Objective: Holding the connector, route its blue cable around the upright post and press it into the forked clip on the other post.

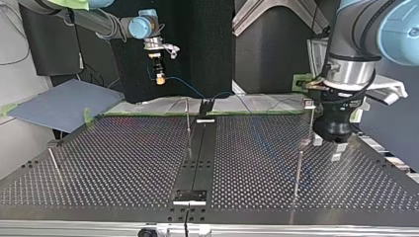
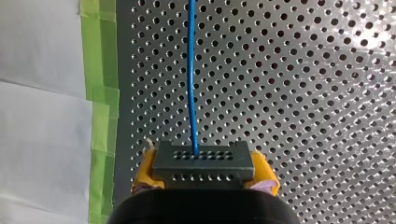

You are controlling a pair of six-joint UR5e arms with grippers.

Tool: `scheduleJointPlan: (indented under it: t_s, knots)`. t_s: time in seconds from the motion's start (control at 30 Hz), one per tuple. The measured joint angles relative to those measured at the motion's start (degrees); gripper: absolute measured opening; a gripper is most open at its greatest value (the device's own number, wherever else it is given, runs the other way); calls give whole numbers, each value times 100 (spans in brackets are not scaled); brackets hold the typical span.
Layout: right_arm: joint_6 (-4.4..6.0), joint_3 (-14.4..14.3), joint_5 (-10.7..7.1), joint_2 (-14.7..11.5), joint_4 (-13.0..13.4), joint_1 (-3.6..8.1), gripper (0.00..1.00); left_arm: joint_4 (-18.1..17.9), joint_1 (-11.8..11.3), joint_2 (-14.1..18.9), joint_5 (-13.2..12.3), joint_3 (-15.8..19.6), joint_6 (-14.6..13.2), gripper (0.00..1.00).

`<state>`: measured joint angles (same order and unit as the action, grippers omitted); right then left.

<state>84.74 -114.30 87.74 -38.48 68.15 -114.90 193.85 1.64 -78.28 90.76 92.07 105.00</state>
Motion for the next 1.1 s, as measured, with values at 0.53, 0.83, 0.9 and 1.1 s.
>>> scheduleJointPlan:
  t_s: [0.53,0.83,0.9,1.1]
  knots:
    - [0,1,-5,0,6,-1,0,805,64,-15,97,2,-14,98]
    - [0,1,-36,-3,12,-1,0,1256,153,-16,519,2,-17,98]
    - [0,2,-40,-2,14,-1,0,1327,171,-15,583,2,-18,98]
    - [0,3,-53,0,15,-1,0,1390,203,-15,685,2,-16,98]
